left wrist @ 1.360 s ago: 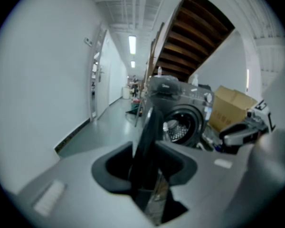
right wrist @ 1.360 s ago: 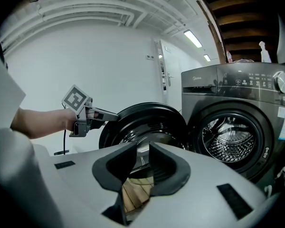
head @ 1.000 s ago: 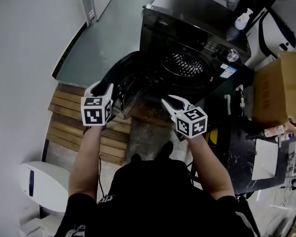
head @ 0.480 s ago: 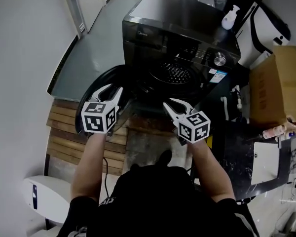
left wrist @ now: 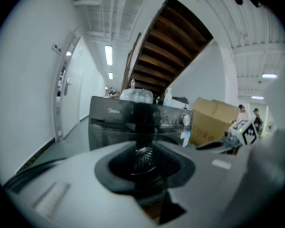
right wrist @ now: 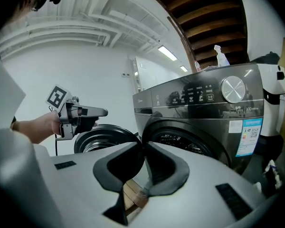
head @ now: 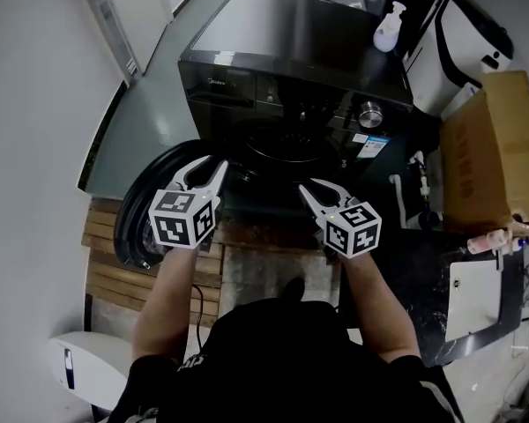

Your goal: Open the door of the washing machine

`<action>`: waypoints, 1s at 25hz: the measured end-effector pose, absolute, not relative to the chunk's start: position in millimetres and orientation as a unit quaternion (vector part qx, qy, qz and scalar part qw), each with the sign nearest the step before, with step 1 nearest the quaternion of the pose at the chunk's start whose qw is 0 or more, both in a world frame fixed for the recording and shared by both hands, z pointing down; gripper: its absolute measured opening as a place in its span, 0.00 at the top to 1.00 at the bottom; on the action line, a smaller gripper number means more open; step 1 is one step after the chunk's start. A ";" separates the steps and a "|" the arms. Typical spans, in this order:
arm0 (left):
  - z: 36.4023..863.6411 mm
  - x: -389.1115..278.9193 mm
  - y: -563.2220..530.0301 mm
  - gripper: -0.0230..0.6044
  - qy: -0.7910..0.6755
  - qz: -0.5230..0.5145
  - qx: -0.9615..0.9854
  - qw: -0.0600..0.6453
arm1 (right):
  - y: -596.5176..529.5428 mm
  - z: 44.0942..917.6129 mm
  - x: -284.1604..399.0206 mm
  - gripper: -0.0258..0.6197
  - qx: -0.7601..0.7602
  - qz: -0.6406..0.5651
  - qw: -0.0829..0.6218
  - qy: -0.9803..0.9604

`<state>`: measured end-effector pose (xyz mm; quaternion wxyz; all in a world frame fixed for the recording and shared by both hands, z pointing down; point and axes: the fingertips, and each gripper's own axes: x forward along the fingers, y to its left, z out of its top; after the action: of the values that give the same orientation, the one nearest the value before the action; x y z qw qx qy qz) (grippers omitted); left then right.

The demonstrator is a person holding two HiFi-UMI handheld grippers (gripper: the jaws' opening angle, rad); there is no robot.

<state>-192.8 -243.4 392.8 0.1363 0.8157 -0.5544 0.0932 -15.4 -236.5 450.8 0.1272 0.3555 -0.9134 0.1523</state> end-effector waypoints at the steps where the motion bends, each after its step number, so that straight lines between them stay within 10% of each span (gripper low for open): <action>1: 391.7 -186.5 -247.9 0.78 -0.554 0.093 0.816 0.136 | -241.3 451.3 -9.8 0.87 0.357 0.154 0.126 -0.913; 25: 355.4 -71.6 -296.6 0.90 -0.547 0.061 0.831 0.079 | -297.5 397.0 108.5 0.96 0.411 0.120 0.054 -0.902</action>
<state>-71.6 -296.6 355.4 0.0786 0.8310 -0.5474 0.0608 108.5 -297.5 397.0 0.0545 0.4112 -0.9019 0.1203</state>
